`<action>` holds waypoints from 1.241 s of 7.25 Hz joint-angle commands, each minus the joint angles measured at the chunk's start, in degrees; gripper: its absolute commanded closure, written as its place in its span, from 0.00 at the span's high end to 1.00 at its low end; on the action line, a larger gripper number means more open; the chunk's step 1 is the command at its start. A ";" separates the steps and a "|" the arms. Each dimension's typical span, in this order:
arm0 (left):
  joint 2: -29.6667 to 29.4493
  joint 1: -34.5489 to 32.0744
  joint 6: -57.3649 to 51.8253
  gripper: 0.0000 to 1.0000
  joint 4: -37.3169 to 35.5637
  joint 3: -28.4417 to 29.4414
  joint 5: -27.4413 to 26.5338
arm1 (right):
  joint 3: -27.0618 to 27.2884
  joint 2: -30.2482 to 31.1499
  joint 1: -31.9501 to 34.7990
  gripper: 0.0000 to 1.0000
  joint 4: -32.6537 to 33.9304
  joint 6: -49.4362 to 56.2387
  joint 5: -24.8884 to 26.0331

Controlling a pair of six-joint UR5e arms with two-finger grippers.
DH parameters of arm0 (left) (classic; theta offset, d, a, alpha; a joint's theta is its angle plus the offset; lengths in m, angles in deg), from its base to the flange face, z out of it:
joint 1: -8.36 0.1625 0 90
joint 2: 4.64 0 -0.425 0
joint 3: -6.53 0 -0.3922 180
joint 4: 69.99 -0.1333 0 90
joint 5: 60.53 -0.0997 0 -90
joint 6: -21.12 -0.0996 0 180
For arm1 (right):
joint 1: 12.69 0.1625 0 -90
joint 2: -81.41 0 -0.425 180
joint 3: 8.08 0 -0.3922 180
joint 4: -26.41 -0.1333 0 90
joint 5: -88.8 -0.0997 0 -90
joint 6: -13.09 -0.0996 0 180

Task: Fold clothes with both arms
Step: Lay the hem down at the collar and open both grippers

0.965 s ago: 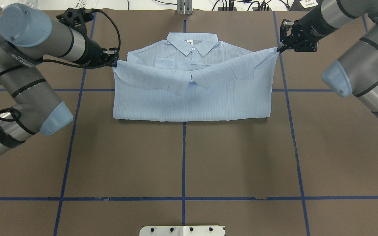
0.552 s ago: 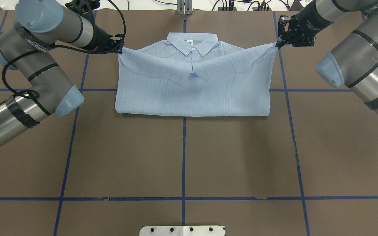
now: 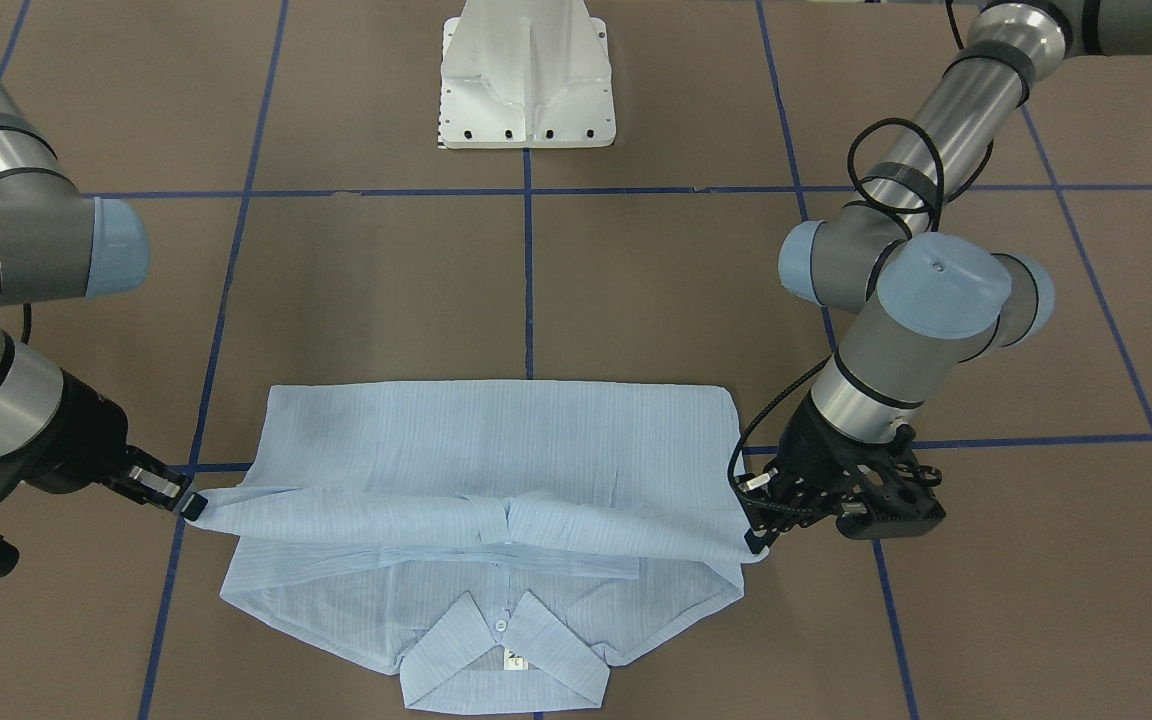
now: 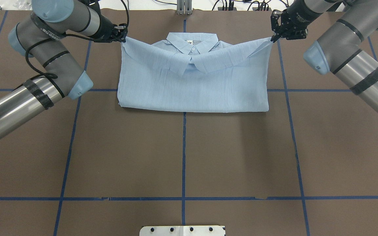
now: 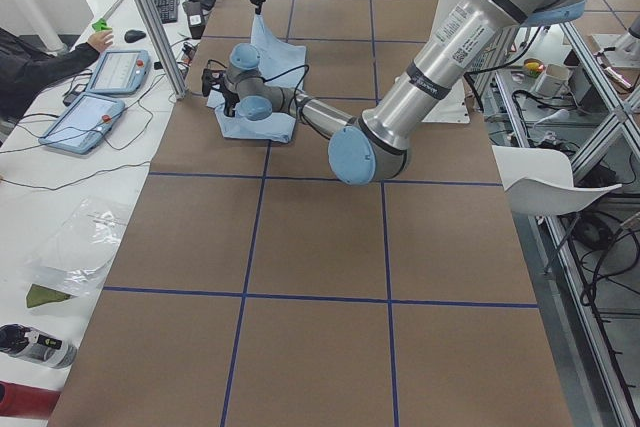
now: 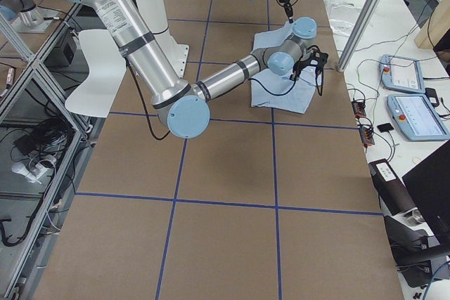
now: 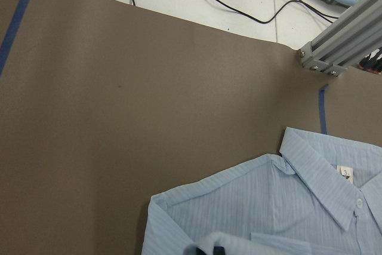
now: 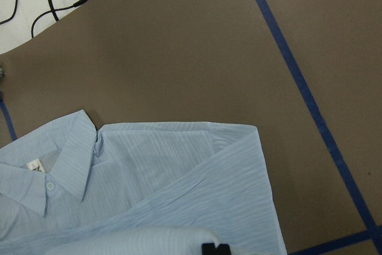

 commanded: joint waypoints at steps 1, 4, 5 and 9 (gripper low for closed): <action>-0.36 -0.06 -0.02 0.00 4.90 5.11 0.00 | -3.78 -1.17 -0.13 0.00 -0.09 0.78 0.17; -0.71 0.03 -0.02 0.00 5.54 6.45 -0.09 | -6.07 -1.70 -0.56 0.00 -0.36 0.96 0.34; -1.06 0.12 -0.02 0.00 5.63 6.46 -0.09 | -6.42 -2.31 -0.57 0.00 -0.36 1.05 0.34; -1.86 0.29 0.33 0.28 5.63 6.02 -0.17 | -6.51 -3.02 -1.09 0.50 -0.36 1.13 0.52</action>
